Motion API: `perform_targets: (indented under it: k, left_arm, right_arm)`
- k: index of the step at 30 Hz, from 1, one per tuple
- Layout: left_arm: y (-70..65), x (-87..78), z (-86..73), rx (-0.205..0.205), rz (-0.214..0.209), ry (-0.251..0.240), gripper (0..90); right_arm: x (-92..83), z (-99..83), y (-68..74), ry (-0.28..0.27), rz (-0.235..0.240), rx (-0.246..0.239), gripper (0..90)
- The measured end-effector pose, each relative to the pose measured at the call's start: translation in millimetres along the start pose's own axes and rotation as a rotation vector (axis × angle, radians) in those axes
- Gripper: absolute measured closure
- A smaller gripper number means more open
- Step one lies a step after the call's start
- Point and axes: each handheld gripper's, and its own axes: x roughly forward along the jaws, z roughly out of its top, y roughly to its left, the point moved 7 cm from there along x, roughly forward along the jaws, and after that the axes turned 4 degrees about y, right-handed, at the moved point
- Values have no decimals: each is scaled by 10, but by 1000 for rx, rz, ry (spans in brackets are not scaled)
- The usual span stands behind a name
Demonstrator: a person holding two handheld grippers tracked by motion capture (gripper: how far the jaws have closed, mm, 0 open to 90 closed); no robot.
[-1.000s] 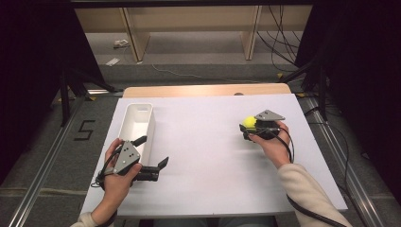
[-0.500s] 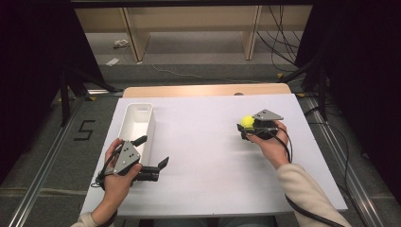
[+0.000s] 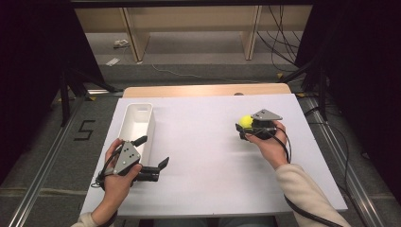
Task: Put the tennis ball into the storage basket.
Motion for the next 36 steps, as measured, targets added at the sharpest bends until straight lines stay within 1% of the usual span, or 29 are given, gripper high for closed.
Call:
perform_targets:
  k: [14,23,35,36]
  left_arm:
    - [-6,1,3,6,-4,0,0]
    - [-13,-2,10,1,-4,-5,0]
    - [-12,0,5,2,-6,-3,0]
    - [-20,3,0,-7,-13,0,0]
  right_arm:
    - [-9,27,12,-9,1,1,260]
    - [-15,38,38,-10,3,4,260]
    - [-22,77,103,-17,26,7,260]
    - [-24,82,111,-19,28,7,260]
